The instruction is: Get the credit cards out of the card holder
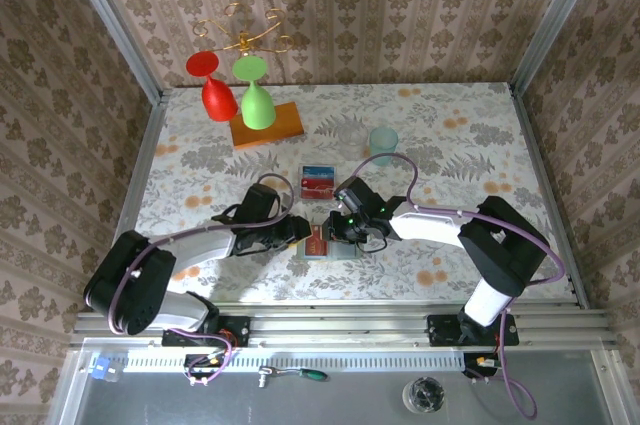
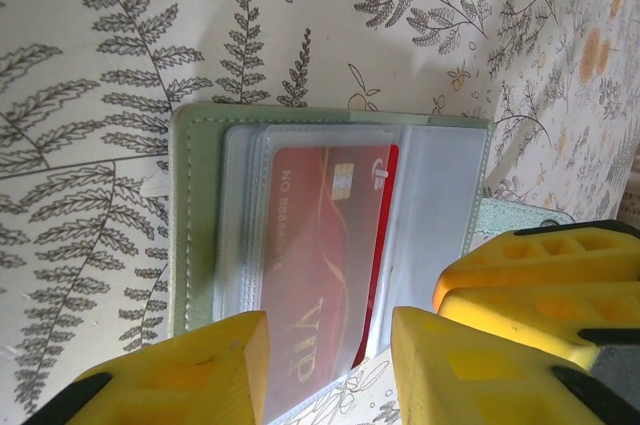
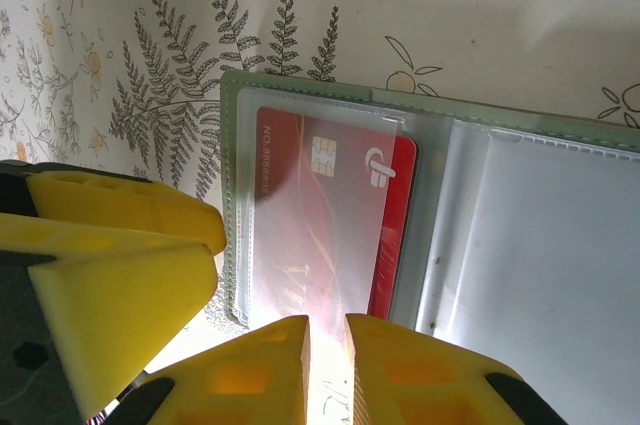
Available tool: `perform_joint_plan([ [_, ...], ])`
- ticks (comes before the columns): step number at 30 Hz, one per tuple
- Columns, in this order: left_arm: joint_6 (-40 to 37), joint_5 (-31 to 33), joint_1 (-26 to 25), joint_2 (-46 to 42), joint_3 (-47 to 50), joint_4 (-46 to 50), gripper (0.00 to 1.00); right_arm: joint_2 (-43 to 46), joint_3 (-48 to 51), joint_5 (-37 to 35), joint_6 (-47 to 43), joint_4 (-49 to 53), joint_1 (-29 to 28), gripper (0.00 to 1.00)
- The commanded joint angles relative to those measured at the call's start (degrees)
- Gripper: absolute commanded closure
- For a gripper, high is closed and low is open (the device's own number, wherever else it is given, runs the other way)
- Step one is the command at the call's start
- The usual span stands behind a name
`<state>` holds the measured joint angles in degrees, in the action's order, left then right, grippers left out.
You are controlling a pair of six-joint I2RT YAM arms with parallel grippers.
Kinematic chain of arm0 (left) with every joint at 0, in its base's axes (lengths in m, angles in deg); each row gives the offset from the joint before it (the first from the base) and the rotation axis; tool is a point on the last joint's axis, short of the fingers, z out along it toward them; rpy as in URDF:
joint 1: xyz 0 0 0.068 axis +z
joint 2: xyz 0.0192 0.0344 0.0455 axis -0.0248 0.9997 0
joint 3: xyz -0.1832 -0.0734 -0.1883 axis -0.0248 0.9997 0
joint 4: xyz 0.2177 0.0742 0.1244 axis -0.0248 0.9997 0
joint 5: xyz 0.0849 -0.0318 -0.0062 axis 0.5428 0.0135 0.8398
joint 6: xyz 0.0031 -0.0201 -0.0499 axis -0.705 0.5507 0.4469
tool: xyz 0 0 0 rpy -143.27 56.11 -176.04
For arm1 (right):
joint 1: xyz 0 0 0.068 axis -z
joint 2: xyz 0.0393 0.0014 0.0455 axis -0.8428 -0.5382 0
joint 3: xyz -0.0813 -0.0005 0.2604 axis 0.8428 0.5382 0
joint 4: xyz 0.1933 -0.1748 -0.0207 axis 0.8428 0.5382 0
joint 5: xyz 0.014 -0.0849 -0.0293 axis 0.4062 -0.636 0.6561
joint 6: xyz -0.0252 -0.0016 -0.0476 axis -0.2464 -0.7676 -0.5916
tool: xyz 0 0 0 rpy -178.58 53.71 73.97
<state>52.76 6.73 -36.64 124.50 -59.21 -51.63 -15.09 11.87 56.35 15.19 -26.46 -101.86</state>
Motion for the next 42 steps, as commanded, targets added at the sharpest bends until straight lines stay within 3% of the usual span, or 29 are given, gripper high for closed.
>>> perform_joint_plan([
  [1, 1.2, -0.2, -0.5, 1.0, 1.2, -1.2, 0.62, -0.4, -1.3, -0.8, -0.6, 1.3, -0.2, 0.81],
  [28, 2.2, 2.4, -3.4, 0.7, -0.3, 0.6, 0.65, 0.8, -0.2, -2.4, -1.6, 2.8, 0.3, 0.82],
  [42, -0.3, 4.4, -1.6, 1.2, -3.1, 4.1, 0.79, -0.4, -0.7, 0.7, -1.8, 2.0, 1.2, 0.79],
])
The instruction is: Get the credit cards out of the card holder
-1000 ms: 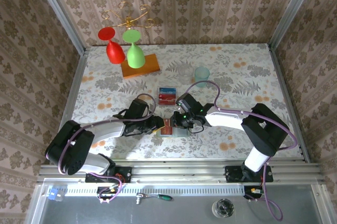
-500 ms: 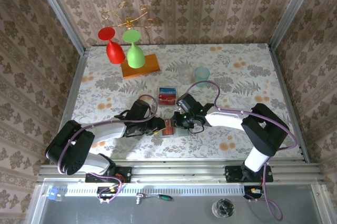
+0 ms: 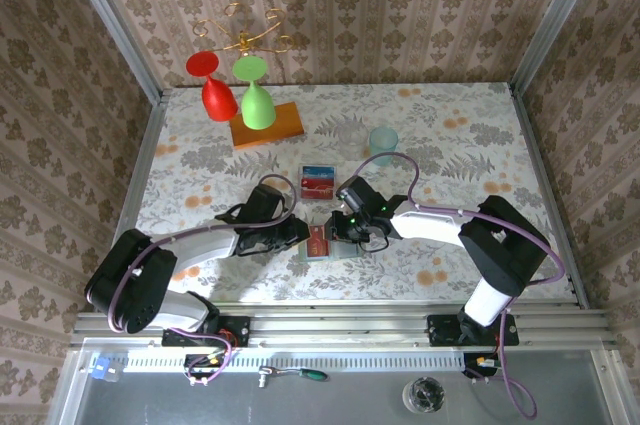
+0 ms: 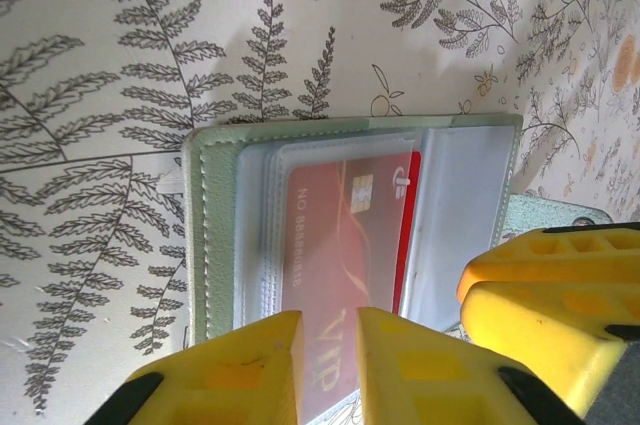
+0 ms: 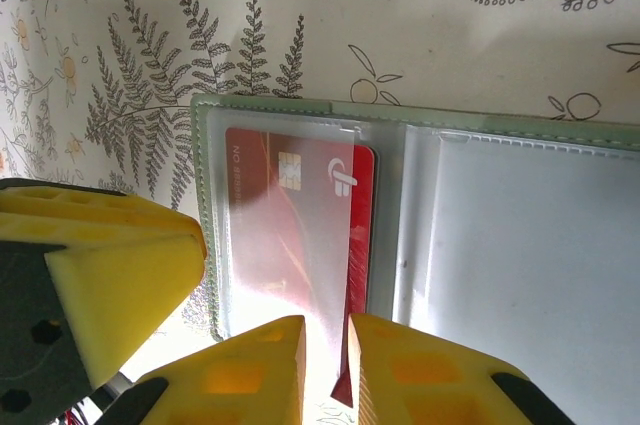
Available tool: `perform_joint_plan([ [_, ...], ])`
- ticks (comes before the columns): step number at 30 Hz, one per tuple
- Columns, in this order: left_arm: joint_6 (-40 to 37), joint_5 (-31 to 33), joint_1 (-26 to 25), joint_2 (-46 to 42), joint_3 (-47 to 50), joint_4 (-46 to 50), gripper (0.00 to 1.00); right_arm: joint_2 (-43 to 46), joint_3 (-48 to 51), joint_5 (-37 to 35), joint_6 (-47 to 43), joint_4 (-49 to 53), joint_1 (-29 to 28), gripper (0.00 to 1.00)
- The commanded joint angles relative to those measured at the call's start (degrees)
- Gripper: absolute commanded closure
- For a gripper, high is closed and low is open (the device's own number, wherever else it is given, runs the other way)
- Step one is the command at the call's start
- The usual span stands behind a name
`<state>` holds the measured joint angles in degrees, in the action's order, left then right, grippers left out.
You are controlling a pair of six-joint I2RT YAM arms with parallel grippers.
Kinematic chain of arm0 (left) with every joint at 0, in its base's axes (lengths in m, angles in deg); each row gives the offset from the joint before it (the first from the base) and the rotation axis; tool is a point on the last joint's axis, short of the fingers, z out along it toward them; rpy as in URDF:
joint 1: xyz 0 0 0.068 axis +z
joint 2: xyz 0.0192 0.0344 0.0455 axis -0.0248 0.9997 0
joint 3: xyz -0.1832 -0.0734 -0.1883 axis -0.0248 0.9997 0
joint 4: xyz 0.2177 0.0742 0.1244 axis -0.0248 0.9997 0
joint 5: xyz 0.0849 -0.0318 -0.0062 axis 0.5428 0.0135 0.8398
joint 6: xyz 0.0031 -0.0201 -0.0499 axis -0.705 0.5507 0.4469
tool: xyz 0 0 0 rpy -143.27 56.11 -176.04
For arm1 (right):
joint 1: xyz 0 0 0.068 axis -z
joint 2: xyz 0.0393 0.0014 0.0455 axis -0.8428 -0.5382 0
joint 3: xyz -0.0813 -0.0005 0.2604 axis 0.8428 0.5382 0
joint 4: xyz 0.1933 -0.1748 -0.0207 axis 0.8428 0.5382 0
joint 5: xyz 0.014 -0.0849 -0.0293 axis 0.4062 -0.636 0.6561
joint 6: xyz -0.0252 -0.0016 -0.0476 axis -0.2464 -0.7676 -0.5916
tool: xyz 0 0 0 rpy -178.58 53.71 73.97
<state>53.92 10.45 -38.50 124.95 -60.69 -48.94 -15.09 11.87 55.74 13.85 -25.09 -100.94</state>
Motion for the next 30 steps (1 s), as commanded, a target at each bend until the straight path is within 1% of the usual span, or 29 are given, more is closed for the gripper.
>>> perform_joint_plan([
  [1, -1.7, 0.9, 0.2, 1.1, -1.9, 1.6, 0.79, -0.6, -0.9, 1.4, -0.5, 0.5, 0.3, 0.79],
  [5, -2.8, 1.2, 0.3, 2.5, -2.9, 2.2, 0.81, -1.4, -1.4, 2.1, -0.5, 0.4, 0.4, 0.79],
  [12, -3.8, 1.7, 0.5, 4.7, -3.5, 3.3, 0.88, -2.1, -1.2, 2.8, -0.5, -0.1, 0.8, 0.79],
  [21, -4.5, 1.9, 0.5, 6.1, -3.9, 3.3, 0.92, -3.0, -0.5, 5.5, 0.1, -2.8, 1.6, 0.77],
  [27, -4.2, 1.8, 0.6, 5.0, -3.9, 3.2, 0.92, -3.9, -0.9, 6.7, 0.5, -4.0, 1.8, 0.76],
  [28, -4.0, 1.8, 0.6, 4.5, -3.9, 3.3, 0.91, -4.0, -0.9, 6.6, 0.5, -4.0, 1.8, 0.76],
  [30, -3.8, 2.0, 0.6, 3.1, -4.1, 4.0, 0.85, -4.1, -1.0, 6.6, 0.6, -3.9, 2.0, 0.75],
])
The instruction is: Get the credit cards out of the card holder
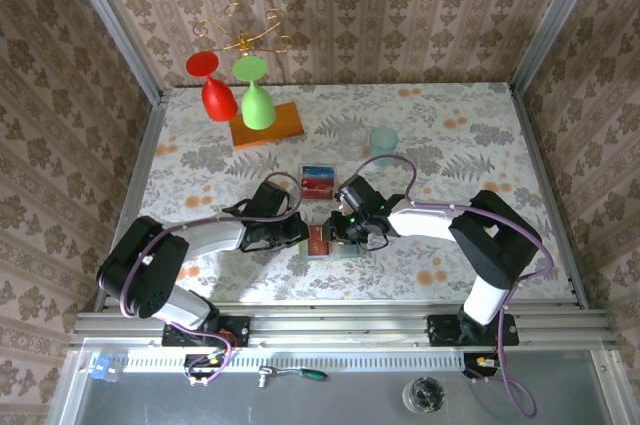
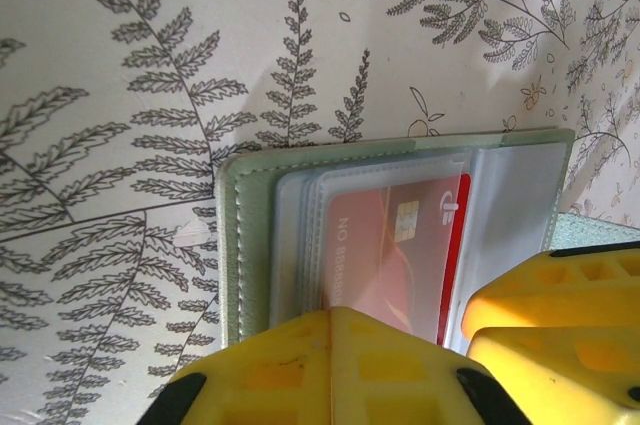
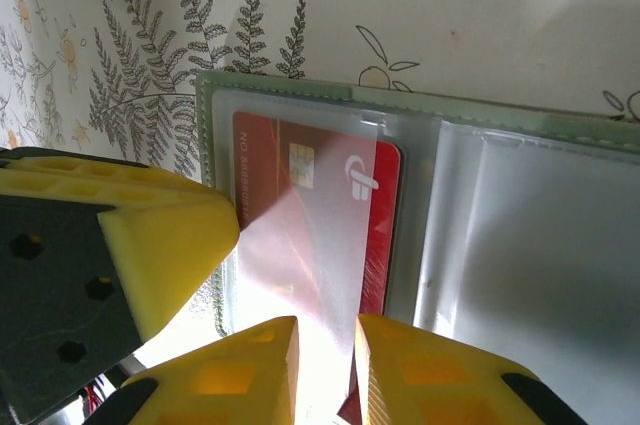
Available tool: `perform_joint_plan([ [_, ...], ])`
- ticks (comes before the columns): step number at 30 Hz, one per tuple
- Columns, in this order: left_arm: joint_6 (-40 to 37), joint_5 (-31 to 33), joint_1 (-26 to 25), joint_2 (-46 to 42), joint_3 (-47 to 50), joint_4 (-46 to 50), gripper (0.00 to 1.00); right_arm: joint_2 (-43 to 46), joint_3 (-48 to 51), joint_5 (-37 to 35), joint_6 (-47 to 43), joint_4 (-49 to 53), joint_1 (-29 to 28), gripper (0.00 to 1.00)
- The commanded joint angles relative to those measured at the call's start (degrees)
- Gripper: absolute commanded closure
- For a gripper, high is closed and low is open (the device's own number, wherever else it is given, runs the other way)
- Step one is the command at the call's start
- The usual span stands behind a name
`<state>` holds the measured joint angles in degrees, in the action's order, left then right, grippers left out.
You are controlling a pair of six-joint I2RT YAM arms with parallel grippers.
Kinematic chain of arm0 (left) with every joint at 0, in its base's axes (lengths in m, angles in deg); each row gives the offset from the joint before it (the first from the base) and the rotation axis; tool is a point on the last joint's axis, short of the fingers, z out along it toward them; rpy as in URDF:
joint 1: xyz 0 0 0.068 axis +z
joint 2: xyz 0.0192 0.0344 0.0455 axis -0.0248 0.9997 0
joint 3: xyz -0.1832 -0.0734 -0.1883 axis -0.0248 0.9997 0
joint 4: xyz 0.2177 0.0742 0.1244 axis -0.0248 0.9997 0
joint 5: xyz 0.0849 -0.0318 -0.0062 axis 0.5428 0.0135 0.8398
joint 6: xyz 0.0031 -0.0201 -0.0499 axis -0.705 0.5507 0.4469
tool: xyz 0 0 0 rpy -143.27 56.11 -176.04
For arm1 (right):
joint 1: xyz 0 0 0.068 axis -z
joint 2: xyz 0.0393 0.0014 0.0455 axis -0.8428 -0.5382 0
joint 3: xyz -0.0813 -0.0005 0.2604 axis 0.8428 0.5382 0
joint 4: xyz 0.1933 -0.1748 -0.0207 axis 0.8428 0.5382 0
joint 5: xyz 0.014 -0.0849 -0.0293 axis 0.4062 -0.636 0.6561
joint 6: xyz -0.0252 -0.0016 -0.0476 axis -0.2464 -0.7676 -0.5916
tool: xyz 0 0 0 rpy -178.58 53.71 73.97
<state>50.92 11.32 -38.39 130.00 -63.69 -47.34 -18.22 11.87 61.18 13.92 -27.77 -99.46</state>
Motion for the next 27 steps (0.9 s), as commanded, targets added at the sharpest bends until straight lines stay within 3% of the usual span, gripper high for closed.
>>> perform_joint_plan([
  [1, -0.9, 1.2, 0.5, -2.7, -1.2, 2.8, 0.84, -1.0, -1.0, 1.0, 0.6, -1.2, 0.6, 0.75],
  [10, -1.1, 1.0, 0.4, -2.5, -0.5, 4.0, 0.91, -2.7, -1.0, 2.6, 1.6, -3.2, 1.2, 0.75],
  [27, -1.1, 1.2, 0.4, 0.2, 0.7, 3.6, 0.94, -4.7, -0.7, 4.5, 3.2, -6.1, 1.3, 0.79],
])
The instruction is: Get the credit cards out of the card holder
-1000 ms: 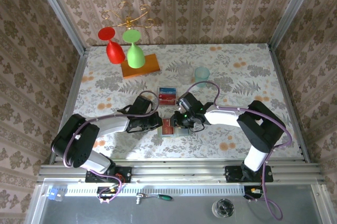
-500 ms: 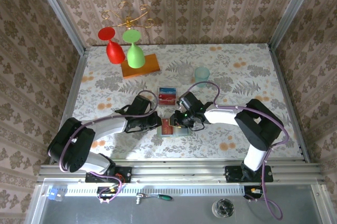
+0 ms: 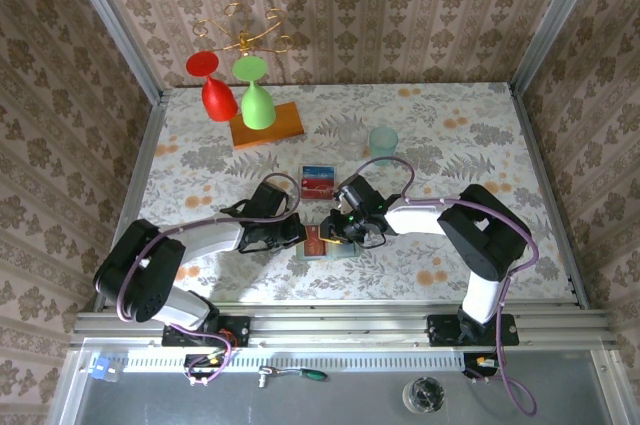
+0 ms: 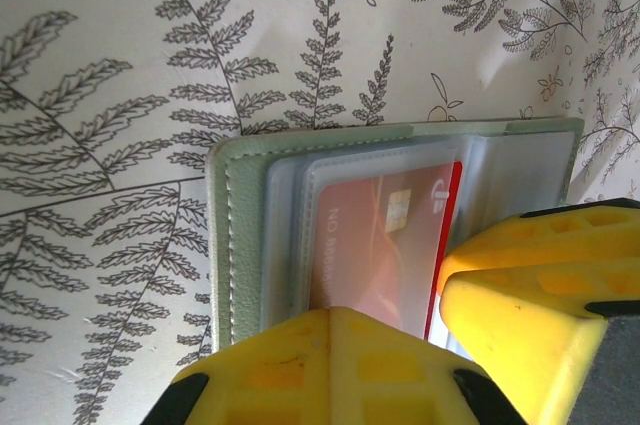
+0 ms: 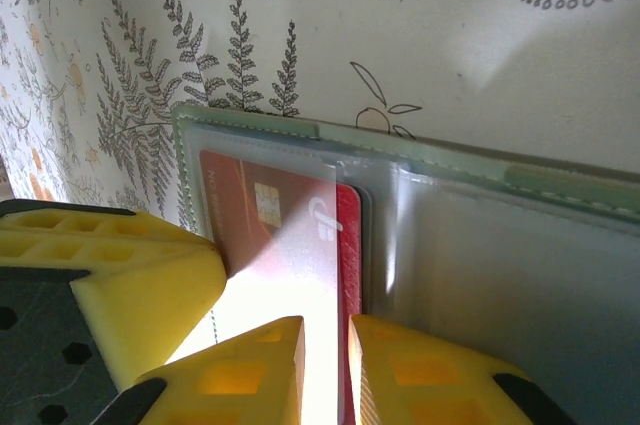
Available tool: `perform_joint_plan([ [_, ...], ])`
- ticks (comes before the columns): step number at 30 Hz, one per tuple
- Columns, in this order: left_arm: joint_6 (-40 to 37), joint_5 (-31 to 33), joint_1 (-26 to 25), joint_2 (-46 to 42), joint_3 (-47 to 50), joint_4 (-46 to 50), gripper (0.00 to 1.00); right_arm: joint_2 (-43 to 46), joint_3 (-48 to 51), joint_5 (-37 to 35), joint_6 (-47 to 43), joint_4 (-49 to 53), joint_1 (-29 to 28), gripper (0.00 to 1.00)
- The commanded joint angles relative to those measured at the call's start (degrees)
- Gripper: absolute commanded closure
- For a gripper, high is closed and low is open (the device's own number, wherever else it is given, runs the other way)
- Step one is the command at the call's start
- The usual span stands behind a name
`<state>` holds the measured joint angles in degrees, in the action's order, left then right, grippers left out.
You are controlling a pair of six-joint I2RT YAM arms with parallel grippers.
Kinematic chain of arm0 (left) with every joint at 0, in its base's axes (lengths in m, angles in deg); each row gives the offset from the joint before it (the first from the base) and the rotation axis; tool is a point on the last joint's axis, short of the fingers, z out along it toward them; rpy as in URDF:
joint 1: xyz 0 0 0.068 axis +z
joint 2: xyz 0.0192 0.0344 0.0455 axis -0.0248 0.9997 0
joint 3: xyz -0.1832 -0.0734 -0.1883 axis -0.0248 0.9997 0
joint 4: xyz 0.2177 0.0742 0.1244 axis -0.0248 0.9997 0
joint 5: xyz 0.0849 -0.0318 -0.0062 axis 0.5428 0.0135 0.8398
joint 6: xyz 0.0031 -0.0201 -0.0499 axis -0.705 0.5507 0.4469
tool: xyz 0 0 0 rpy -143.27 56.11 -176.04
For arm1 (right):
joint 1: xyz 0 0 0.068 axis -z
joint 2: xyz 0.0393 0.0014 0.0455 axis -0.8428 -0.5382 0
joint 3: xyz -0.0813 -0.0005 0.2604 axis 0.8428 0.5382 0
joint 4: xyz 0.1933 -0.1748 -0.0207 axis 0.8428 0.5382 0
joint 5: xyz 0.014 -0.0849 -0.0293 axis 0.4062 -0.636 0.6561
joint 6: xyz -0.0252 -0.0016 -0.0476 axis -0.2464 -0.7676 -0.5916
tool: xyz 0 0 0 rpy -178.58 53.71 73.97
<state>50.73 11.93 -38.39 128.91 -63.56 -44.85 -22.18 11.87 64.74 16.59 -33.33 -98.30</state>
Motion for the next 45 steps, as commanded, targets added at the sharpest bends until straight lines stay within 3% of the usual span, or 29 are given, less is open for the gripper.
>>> perform_joint_plan([
  [1, -1.0, 0.6, 0.5, 1.3, 0.6, 1.1, 0.94, -0.7, -0.7, 0.9, 0.6, -0.4, 0.2, 0.79],
  [6, -1.1, 0.7, 0.4, 1.4, 0.8, 1.0, 0.95, 0.8, 0.1, 0.0, 0.8, -0.1, 0.2, 0.77],
  [9, -1.0, 0.8, 0.4, 1.3, 0.9, 0.8, 0.95, 1.3, 0.1, 0.5, 0.9, -0.5, 0.2, 0.82],
  [22, -0.9, 0.8, 0.4, 1.3, 1.2, 0.6, 0.99, -0.2, 0.2, 1.9, 2.0, -2.7, 0.1, 0.85],
  [27, -0.9, 0.8, 0.4, 1.0, 1.2, 0.6, 0.99, -1.3, 0.3, 1.9, 2.5, -2.4, 0.1, 0.83],
  [34, -0.9, 1.0, 0.4, 0.4, 1.2, 1.0, 0.98, -0.2, -0.4, -2.1, 0.5, 3.4, 0.1, 0.73],
  [45, -1.2, 1.2, 0.5, -1.1, 0.5, 2.1, 0.96, 3.3, -1.3, -6.2, -2.6, 9.2, 0.1, 0.71],
])
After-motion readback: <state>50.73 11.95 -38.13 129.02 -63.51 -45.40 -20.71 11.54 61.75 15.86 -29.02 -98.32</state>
